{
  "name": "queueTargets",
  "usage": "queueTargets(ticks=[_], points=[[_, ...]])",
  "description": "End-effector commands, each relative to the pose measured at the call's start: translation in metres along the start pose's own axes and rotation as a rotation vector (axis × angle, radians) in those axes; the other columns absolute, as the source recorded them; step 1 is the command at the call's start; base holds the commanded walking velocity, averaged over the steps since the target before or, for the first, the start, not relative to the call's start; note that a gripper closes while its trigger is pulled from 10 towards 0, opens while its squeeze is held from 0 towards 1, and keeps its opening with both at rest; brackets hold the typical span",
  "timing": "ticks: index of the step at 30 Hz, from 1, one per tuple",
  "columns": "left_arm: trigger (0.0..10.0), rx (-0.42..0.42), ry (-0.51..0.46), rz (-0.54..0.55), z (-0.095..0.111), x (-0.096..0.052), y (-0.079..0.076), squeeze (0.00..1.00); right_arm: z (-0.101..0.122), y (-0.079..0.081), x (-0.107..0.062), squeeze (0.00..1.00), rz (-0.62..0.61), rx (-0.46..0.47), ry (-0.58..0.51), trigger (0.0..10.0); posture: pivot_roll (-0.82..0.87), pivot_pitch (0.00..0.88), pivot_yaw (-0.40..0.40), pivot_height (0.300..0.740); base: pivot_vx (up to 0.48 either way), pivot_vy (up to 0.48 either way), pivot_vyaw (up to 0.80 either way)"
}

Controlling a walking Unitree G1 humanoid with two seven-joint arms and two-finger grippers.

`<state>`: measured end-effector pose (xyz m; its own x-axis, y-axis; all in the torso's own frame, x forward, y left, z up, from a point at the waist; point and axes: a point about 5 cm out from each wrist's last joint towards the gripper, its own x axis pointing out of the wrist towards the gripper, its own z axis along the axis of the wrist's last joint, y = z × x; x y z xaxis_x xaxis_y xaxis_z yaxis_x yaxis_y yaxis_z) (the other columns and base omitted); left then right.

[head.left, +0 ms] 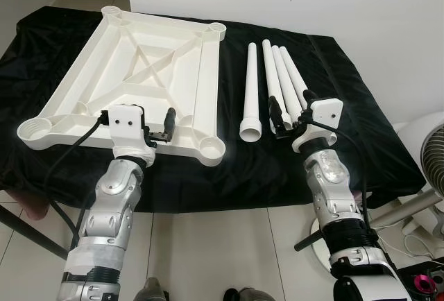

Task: Building children table

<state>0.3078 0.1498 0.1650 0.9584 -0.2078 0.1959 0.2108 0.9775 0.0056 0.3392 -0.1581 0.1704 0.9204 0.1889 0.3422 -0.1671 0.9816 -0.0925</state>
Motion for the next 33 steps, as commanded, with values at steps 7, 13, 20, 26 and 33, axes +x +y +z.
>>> queueTargets(ticks=[7,13,20,26,33], points=[[10.0,0.001,0.005,-0.047,0.004,-0.003,-0.001,0.00,0.002,0.001,0.004,0.00,0.003,0.016,-0.005,10.0,0.09,0.055,-0.081,0.740,0.000,0.000,0.00],[10.0,0.015,0.025,0.007,0.000,-0.005,0.015,0.00,-0.002,0.012,-0.001,0.00,0.009,0.033,0.009,10.0,0.08,0.077,-0.077,0.740,0.000,0.000,0.00],[10.0,-0.015,0.040,-0.003,0.003,-0.008,0.013,0.00,0.000,0.009,-0.008,0.00,0.006,0.048,0.008,10.0,0.06,0.083,-0.052,0.740,0.000,0.000,0.00],[10.0,-0.016,0.039,-0.087,0.005,-0.002,0.001,0.00,-0.002,0.002,-0.013,0.00,-0.029,0.077,0.009,10.0,0.03,0.062,0.003,0.740,0.000,0.000,0.00],[10.0,-0.024,0.019,-0.265,0.017,0.013,-0.011,0.00,-0.010,0.007,-0.019,0.00,-0.078,0.160,0.058,10.0,0.01,0.062,0.062,0.740,0.000,0.000,0.00]])
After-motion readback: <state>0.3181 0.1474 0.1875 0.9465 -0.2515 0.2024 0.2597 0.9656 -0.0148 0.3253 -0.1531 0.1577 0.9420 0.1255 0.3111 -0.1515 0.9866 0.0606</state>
